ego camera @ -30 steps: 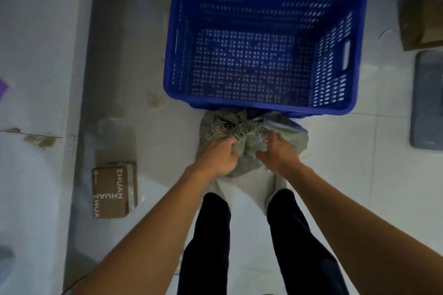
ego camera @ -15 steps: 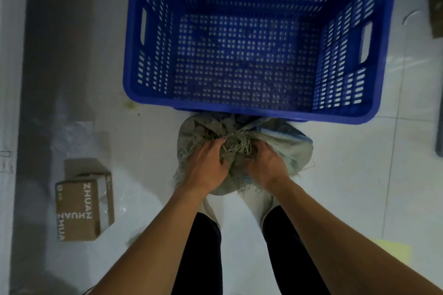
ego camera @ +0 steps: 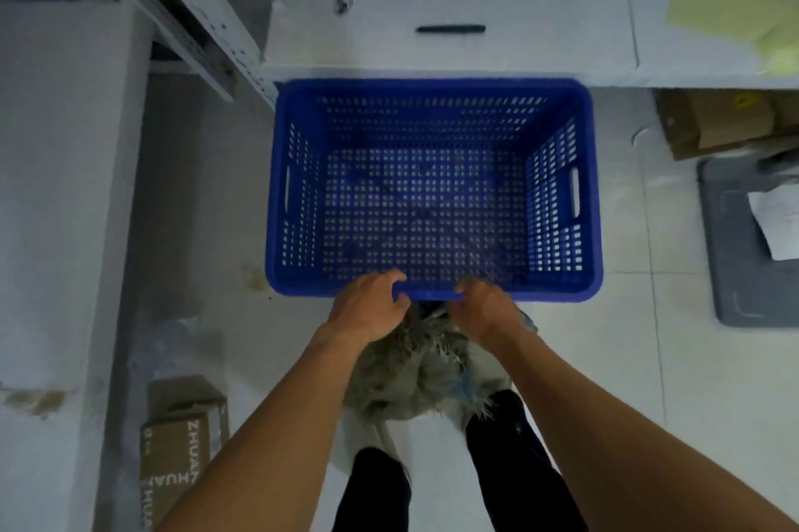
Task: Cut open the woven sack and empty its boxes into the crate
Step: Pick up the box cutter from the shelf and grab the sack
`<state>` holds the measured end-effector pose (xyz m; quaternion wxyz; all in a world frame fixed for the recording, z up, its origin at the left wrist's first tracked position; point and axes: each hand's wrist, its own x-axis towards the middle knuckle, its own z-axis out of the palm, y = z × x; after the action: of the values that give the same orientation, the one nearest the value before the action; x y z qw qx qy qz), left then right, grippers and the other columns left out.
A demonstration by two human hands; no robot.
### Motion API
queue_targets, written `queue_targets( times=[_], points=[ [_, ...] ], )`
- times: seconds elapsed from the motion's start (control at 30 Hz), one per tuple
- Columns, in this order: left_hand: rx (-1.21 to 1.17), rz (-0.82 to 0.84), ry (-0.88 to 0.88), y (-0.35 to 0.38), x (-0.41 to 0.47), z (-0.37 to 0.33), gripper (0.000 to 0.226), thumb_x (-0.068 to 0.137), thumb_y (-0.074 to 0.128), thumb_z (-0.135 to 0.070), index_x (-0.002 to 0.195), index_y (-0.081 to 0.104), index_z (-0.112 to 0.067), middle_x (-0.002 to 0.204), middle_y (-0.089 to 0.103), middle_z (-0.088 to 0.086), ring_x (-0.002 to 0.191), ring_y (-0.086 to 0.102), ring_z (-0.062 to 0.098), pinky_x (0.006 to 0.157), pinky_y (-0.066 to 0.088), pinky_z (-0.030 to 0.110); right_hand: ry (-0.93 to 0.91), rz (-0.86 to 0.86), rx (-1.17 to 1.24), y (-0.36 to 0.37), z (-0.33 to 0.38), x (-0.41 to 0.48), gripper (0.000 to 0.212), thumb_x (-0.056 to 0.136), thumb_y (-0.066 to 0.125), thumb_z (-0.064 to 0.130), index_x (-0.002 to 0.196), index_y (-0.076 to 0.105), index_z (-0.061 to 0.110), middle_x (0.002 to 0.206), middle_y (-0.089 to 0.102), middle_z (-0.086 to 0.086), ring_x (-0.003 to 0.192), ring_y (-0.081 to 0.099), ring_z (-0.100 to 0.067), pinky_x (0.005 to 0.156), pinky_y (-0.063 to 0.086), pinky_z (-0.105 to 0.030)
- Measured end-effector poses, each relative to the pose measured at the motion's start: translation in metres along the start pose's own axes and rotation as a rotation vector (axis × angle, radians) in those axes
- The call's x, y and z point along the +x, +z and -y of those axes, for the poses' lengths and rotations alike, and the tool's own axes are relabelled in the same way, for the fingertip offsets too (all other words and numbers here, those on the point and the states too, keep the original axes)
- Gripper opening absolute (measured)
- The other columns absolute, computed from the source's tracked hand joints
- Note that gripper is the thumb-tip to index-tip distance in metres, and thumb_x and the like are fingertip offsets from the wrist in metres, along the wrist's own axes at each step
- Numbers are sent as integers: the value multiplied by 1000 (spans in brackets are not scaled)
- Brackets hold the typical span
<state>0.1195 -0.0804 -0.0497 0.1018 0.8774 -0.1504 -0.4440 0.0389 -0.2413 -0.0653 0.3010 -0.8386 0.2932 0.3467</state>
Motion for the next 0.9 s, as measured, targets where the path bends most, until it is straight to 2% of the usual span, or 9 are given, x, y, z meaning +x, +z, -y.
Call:
queue_targets(
  times=[0.1, 0.23, 0.4, 0.5, 0.63, 0.7, 0.77, 0.9],
  points=[
    [-3, -15, -32, -39, 23, -15, 45, 105, 45, -40, 149, 45, -31, 141, 58, 2, 117, 60, 23, 93, 50, 38, -67, 0, -3, -30, 14, 30, 30, 97, 50, 27, 123, 58, 14, 124, 62, -10, 106, 59, -29, 76, 43, -33],
    [-100, -84, -38, -76, 60, -40, 44, 105, 46, -36, 149, 45, -28, 130, 65, 8, 109, 65, 25, 95, 51, 39, -177, 3, -66, -79, 28, 84, 32, 101, 47, 29, 125, 55, 11, 126, 58, -10, 105, 58, -30, 79, 47, -37],
    [-182, -195, 30, -101, 121, -71, 44, 105, 46, -34, 149, 45, -27, 137, 62, 8, 112, 64, 24, 97, 50, 33, -263, -120, -139, -139, 36, 139, 38, 101, 47, 33, 132, 55, 13, 132, 57, -11, 112, 58, -31, 82, 45, -36],
    [-178, -250, 85, -114, 154, -81, 43, 105, 47, -32, 148, 47, -26, 139, 61, 5, 115, 63, 23, 98, 50, 35, -308, -209, -156, -166, 37, 167, 27, 102, 44, 31, 112, 57, 9, 118, 60, -12, 92, 55, -29, 74, 38, -34],
    [-180, -318, 157, -132, 199, -89, 49, 107, 42, -25, 156, 39, -21, 147, 56, 7, 118, 62, 24, 104, 46, 35, -307, -316, -188, -191, 44, 210, 19, 104, 41, 21, 103, 54, 7, 115, 60, -16, 95, 57, -34, 73, 37, -36],
    [-125, -356, 201, -140, 221, -94, 52, 108, 40, -22, 159, 32, -17, 161, 40, 7, 138, 49, 24, 117, 36, 36, -322, -420, -173, -202, 49, 233, 22, 105, 41, 22, 108, 57, 6, 115, 60, -16, 94, 59, -35, 70, 39, -37],
    [-96, -398, 236, -148, 244, -98, 54, 108, 40, -20, 160, 27, -14, 168, 24, 5, 152, 27, 22, 125, 21, 36, -343, -539, -178, -210, 54, 252, 29, 104, 42, 22, 124, 56, 6, 122, 58, -16, 100, 61, -37, 73, 44, -39],
    [41, -486, 281, -167, 284, -102, 61, 107, 40, -16, 162, 15, -8, 171, 8, 8, 156, 11, 23, 125, 10, 37, -393, -707, -198, -225, 68, 293, 41, 104, 43, 20, 143, 45, 8, 136, 47, -15, 102, 62, -39, 70, 43, -39]
  ],
)
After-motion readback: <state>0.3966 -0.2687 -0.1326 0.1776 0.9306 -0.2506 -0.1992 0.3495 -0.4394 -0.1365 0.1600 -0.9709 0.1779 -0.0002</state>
